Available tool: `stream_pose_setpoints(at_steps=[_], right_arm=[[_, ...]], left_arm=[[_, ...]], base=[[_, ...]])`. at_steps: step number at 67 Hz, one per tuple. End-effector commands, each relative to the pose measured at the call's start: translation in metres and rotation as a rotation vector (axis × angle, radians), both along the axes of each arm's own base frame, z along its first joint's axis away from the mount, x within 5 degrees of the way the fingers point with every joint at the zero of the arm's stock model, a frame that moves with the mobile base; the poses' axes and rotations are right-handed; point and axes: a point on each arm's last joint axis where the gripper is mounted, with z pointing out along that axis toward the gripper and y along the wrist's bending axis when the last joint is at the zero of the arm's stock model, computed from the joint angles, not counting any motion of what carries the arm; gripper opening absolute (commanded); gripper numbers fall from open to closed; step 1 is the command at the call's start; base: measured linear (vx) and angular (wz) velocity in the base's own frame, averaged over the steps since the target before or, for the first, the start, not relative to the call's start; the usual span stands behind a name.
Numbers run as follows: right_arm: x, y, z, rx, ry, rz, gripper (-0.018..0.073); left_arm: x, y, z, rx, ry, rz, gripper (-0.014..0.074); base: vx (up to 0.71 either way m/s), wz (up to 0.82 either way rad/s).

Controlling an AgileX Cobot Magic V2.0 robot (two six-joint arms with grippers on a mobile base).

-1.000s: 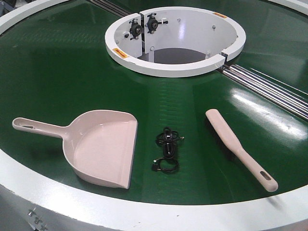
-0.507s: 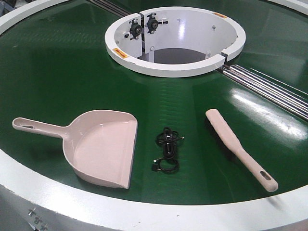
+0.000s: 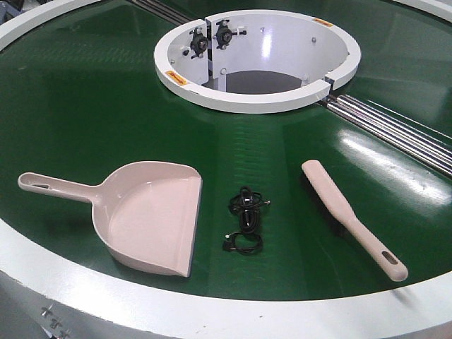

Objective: Clean and inspect green conveyor with broom and dustpan

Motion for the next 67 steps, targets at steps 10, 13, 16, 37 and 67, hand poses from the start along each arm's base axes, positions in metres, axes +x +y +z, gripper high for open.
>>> stream_pose_setpoints(at_steps=[10, 13, 16, 37, 67], right_arm=[[-0.001, 0.000, 0.007, 0.005, -0.086, -0.001, -0.0008], [-0.001, 0.000, 0.007, 0.005, -0.086, -0.001, -0.0008], [-0.001, 0.000, 0.007, 0.005, -0.086, -0.001, -0.0008], [-0.001, 0.000, 0.007, 0.005, -0.086, -0.001, -0.0008], [-0.001, 0.000, 0.007, 0.005, -0.086, -0.001, -0.0008]], left_arm=[[-0.001, 0.000, 0.004, -0.026, -0.072, -0.008, -0.0006], [-0.001, 0.000, 0.004, -0.026, -0.072, -0.008, -0.0006], [-0.001, 0.000, 0.005, -0.026, -0.078, -0.008, -0.0006], [-0.019, 0.001, 0.087, -0.065, -0.311, -0.013, -0.0006], [0.018, 0.001, 0.152, 0.029, 0.117, 0.026, -0.0006]], base=[[0.00, 0.00], [0.00, 0.00], [0.00, 0.00], [0.00, 0.00], [0.00, 0.00]])
